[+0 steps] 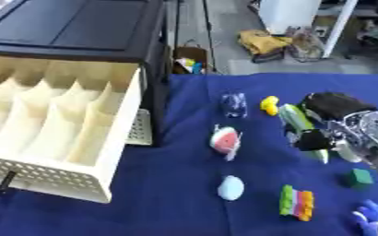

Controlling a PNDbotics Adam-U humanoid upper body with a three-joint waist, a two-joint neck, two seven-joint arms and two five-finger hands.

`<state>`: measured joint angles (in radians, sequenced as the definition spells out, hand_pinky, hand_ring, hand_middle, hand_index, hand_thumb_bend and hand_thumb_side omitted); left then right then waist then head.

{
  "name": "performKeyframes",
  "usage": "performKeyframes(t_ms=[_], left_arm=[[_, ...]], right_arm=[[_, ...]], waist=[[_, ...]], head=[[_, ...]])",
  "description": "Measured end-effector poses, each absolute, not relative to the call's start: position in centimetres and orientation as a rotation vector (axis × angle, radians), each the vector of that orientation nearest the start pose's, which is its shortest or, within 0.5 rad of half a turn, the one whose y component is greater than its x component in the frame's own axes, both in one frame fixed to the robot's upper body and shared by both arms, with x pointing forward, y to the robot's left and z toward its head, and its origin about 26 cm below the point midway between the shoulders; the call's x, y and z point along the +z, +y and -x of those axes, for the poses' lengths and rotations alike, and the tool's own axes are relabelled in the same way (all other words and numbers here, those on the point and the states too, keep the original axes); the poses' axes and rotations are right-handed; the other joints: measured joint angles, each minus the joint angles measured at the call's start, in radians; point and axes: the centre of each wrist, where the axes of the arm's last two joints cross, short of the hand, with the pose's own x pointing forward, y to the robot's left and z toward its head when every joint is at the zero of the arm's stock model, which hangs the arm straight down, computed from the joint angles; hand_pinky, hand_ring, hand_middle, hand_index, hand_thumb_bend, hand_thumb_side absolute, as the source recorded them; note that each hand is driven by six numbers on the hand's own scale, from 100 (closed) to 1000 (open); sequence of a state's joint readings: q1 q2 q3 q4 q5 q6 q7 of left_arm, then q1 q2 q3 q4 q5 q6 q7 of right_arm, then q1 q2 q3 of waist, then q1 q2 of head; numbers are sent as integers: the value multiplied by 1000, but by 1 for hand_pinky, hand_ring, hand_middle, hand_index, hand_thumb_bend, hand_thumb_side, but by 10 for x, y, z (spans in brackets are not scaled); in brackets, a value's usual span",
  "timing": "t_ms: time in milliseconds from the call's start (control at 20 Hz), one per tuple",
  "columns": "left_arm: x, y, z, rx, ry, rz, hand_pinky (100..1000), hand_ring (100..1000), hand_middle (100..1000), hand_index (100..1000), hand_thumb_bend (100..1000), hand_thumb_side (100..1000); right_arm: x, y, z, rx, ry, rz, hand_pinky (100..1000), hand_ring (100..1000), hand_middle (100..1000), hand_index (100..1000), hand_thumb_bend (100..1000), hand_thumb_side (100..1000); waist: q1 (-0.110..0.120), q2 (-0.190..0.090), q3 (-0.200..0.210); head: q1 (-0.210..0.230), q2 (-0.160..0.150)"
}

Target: Pick up objects from table and place into drawer.

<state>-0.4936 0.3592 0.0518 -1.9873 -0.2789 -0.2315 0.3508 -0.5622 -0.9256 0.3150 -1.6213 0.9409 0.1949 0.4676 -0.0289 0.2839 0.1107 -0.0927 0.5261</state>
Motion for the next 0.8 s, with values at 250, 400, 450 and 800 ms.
performKeyframes(t_ms=[250, 400, 450, 800], left_arm=[[262, 258, -312, 161, 3359, 731, 624, 778, 739, 857, 398, 1000], [262, 258, -312, 161, 3360, 730, 622, 777, 738, 857, 397, 1000], [262, 258, -312, 160, 3360, 729, 621, 777, 738, 857, 397, 1000], [262, 257, -312, 163, 3360, 724, 620, 777, 737, 857, 399, 1000]], right_arm=[[242, -322, -354, 1641, -1108, 1506, 861, 796, 524, 490, 100, 465], [249, -317, -351, 1684, -1158, 1591, 857, 785, 523, 455, 100, 450], [252, -316, -350, 1697, -1176, 1622, 858, 785, 527, 456, 100, 446], [271, -301, -343, 1724, -1299, 1850, 856, 785, 522, 451, 100, 439]], waist=[[-3, 0, 0], [-5, 0, 1], [-5, 0, 1], [-12, -1, 3]], head=[[-1, -1], [-1, -1], [-1, -1], [3, -4]])
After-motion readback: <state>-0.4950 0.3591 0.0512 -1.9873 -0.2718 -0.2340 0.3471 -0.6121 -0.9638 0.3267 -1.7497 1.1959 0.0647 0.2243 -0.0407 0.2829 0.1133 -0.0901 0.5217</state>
